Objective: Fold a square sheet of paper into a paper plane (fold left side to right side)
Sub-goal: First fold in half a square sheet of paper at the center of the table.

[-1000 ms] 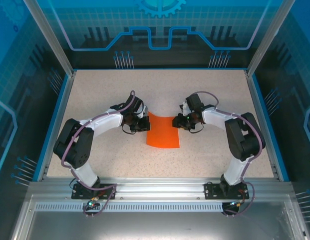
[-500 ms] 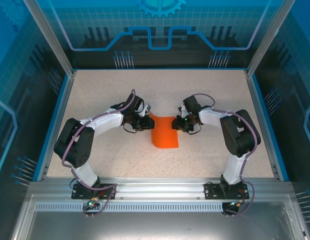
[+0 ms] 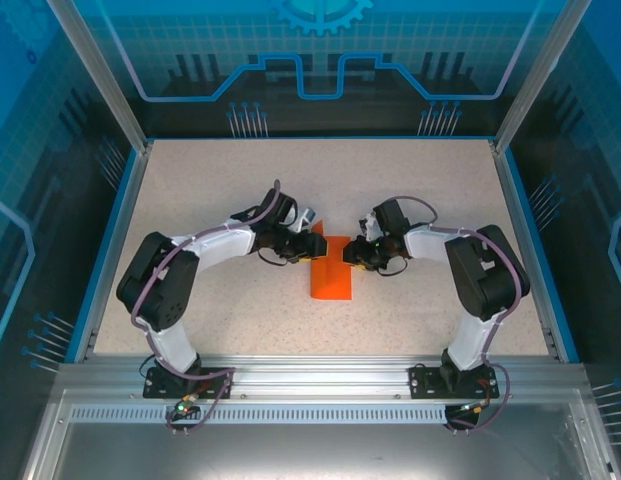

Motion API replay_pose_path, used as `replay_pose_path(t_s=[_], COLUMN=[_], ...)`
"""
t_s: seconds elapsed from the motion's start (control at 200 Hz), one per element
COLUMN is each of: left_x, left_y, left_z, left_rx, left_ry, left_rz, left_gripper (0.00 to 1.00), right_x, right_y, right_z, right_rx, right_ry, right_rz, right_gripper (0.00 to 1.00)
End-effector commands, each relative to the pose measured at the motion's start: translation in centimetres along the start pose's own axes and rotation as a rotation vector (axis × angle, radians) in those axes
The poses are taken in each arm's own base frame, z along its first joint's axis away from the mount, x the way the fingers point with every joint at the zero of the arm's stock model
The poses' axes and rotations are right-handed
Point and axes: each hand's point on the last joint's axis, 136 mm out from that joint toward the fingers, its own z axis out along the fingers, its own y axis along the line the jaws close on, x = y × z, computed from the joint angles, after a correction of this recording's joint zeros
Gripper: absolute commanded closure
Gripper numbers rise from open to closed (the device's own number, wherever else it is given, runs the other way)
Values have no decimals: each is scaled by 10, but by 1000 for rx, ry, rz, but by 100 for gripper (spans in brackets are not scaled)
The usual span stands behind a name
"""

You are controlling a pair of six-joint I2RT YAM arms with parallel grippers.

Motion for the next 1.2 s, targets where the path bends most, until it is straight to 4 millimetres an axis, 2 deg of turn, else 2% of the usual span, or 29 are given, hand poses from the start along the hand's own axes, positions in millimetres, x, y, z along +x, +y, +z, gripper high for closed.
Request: replay_pose_path(t_s=[0.0, 0.155, 0.255, 0.39, 0.585, 0.72, 0.81, 0.92, 1.025, 1.19], left_x=[-4, -3, -3, -2, -2, -2, -1, -1, -4, -4], left_y=[-12, -15, -14, -15, -15, -15, -15, -15, -14, 1], left_z=[5, 9, 11, 13, 13, 13, 13, 11, -3, -28], left_rx=[43, 48, 48, 47, 45, 44, 42, 32, -14, -162], left_ry=[12, 18, 21, 24, 26, 26, 26, 22, -27, -95], left_rz=[6, 8, 8, 7, 7, 7, 9, 14, 37, 42], left_gripper=[53, 53, 54, 56, 61, 63, 65, 64, 60, 53], right_x=[-8, -19, -24, -29, -31, -29, -26, -25, -27, -33], right_y=[16, 30, 47, 61, 72, 76, 77, 76, 67, 52], right_z=[-17, -34, -40, -37, -22, -13, -8, -9, -16, -26], right_rx=[-90, -163, -232, -288, -312, -323, -324, -324, -284, -212], right_ry=[-36, -77, -93, -83, -50, -24, -8, -6, -30, -45], right_rz=[0, -17, -48, -47, -45, -47, -43, -49, -57, -77], right_gripper=[66, 59, 52, 52, 54, 59, 67, 85, 99, 100])
